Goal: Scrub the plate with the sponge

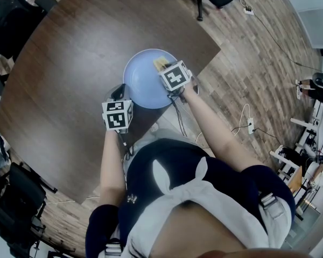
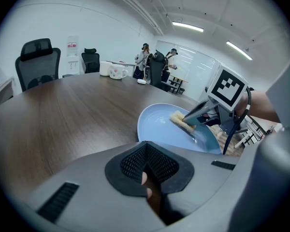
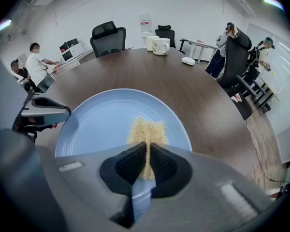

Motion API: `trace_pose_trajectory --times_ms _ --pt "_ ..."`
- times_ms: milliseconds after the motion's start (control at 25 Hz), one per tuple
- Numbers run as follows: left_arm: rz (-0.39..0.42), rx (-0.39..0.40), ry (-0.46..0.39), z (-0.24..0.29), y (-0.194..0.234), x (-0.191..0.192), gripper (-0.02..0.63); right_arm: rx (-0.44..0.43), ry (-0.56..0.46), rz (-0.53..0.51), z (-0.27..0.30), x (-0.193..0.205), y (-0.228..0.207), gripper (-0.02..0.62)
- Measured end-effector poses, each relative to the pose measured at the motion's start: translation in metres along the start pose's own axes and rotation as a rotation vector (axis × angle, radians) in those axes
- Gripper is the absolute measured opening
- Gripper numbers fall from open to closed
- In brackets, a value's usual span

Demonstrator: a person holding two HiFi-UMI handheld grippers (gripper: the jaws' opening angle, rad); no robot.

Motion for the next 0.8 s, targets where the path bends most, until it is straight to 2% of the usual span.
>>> trace_pose_trajectory --times_ms 800 --pt "-0.012 0.009 -0.007 -0.003 0.0 0.0 0.006 -0.089 -0.015 -0.02 0.0 -0.006 0.035 0.021"
Point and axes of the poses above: the fingertips, and each gripper's own axes: z forward along the fingers, y to its left, x out of its underside, the point moved 1 cm from there along -z, backward along the fingers, and after that the axes turned 3 degrees about z, right-handed, at the moved point
